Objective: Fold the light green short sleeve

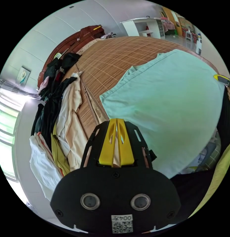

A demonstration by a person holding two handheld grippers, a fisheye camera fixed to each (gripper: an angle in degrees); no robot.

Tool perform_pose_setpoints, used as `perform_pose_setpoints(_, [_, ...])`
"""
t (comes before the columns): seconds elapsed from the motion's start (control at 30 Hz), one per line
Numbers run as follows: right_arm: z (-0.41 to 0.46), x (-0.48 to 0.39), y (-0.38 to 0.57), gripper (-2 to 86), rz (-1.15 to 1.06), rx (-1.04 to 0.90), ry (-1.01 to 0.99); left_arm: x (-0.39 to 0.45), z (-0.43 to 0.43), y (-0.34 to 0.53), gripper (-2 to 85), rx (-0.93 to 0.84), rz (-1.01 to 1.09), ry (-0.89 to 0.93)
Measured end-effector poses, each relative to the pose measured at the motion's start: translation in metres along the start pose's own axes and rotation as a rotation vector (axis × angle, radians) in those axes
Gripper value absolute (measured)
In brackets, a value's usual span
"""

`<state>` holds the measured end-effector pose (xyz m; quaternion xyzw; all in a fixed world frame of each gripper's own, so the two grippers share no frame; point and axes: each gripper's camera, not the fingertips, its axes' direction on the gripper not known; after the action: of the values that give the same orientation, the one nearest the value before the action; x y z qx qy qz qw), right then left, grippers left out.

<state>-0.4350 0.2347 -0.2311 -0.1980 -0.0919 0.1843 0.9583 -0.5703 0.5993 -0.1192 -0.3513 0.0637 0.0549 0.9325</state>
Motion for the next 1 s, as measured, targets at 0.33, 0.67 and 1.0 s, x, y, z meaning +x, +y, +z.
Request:
perform_pose_setpoints(0.33, [-0.044,0.022,-0.033,0.0,0.045,0.045,-0.031,0.094,-0.054,0.085,0.4,0.066,0.038,-0.063])
perform_pose_setpoints(0.67, [-0.069,0.044,-0.107,0.9,0.072,0.023,-0.064,0.084,-0.080,0.120,0.1,0.138,-0.081,0.016])
perform_pose_setpoints(1.0, [0.003,0.111,-0.306,6.3,0.290,-0.104,-0.374,0.087,-0.100,0.139,0.2,0.150,-0.099,0.016])
